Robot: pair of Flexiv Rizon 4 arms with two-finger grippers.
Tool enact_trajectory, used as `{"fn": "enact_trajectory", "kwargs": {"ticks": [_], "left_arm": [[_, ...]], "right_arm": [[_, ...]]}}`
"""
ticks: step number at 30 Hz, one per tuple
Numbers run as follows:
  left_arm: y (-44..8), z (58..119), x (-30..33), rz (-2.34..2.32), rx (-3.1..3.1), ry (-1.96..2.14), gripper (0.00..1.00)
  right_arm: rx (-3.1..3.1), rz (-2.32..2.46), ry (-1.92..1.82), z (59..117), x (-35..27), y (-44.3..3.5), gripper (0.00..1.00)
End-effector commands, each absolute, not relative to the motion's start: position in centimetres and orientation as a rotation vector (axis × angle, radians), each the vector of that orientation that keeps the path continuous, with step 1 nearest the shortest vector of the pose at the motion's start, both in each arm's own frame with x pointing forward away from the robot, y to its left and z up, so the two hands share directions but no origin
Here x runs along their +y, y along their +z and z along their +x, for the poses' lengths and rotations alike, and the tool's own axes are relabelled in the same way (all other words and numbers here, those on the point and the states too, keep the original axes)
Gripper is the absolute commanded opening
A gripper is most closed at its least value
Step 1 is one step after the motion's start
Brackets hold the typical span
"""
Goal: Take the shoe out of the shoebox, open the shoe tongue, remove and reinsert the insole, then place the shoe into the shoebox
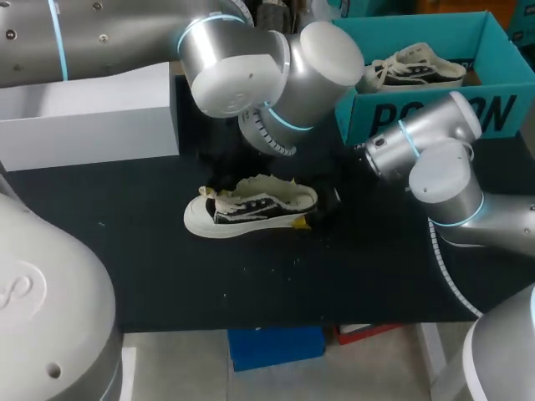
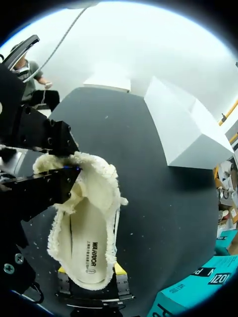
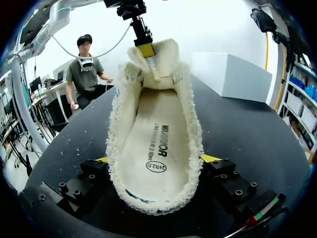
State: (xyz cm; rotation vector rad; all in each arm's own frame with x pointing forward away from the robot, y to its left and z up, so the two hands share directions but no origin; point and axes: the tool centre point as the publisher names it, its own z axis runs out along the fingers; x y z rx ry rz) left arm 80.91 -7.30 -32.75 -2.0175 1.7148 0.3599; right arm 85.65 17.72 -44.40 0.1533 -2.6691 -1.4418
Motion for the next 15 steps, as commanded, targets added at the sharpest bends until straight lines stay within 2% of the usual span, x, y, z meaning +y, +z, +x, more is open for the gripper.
{"fn": "enact_trajectory", "kwargs": {"ticks": [1,15], "left_arm": [[-33.0,80.2,-6.2,-2.048,1.713,0.329,1.0],[-32.2,79.6,-2.4,-2.112,1.62,0.286,1.0]], "right_arm": [[-2.668,0.151,-1.441,85.6,17.9,-45.0,0.0],[-2.668,0.151,-1.441,85.6,17.9,-45.0,0.0]]}}
